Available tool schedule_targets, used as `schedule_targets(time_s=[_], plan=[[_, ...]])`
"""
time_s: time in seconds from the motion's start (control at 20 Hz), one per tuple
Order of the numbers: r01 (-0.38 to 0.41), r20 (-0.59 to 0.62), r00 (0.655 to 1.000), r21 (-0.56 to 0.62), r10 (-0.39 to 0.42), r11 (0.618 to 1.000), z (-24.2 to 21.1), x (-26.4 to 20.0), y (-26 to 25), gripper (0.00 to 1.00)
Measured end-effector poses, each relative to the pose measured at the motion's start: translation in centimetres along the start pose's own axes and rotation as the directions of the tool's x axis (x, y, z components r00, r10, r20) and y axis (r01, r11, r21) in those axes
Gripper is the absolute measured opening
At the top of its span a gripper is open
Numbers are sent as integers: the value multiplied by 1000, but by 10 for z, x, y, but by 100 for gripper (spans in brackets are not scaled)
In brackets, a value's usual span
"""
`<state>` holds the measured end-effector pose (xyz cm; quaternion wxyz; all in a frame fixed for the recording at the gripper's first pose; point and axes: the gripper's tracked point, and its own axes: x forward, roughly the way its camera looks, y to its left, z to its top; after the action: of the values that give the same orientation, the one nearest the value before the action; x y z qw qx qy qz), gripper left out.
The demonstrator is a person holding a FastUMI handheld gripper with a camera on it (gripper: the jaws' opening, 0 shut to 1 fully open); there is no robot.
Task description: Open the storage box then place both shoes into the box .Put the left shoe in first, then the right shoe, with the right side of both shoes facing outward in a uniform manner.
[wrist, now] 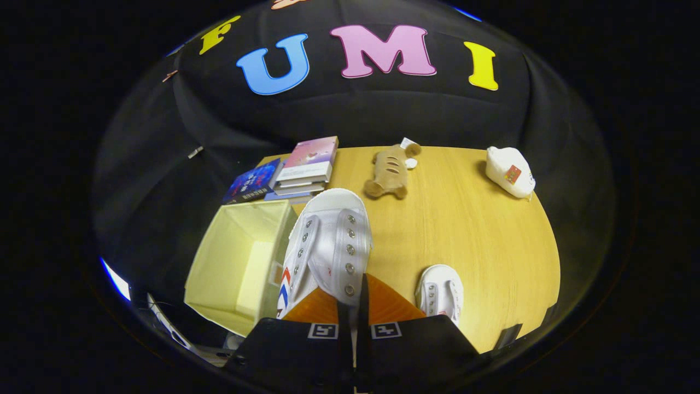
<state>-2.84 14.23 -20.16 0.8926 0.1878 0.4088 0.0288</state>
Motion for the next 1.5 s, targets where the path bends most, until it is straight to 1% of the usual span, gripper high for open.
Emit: schedule_targets(time_s=[0.15, 0.3, 0.4, 0.55, 0.75, 0.9, 1.1, 1.15, 1.2, 1.25, 1.3, 1.35, 1.45, 1.5], plan=[[-80, -14, 997, 11, 81, 997, 13, 2, 54, 7], [-138, -50, 989, 26, 139, 990, 8, 16, 103, 7], [-156, -91, 983, 37, 159, 987, -4, 29, 130, 7], [-152, -149, 976, 39, 156, 988, -26, 51, 158, 7], [-116, -198, 973, 35, 120, 993, -49, 77, 176, 7], [-87, -208, 974, 40, 94, 995, -54, 94, 180, 7], [-73, -206, 975, 45, 81, 996, -55, 109, 182, 8], [-83, -200, 976, 51, 91, 995, -56, 113, 186, 10], [-119, -194, 972, 67, 130, 991, -56, 114, 196, 13], [-157, -193, 966, 80, 169, 984, -57, 110, 206, 26], [-178, -193, 963, 69, 188, 982, -59, 111, 211, 40], [-185, -176, 966, 54, 192, 981, -54, 110, 212, 58], [-187, -152, 971, 13, 187, 982, -47, 106, 207, 78], [-186, -137, 973, 4, 185, 983, -43, 104, 204, 78]])
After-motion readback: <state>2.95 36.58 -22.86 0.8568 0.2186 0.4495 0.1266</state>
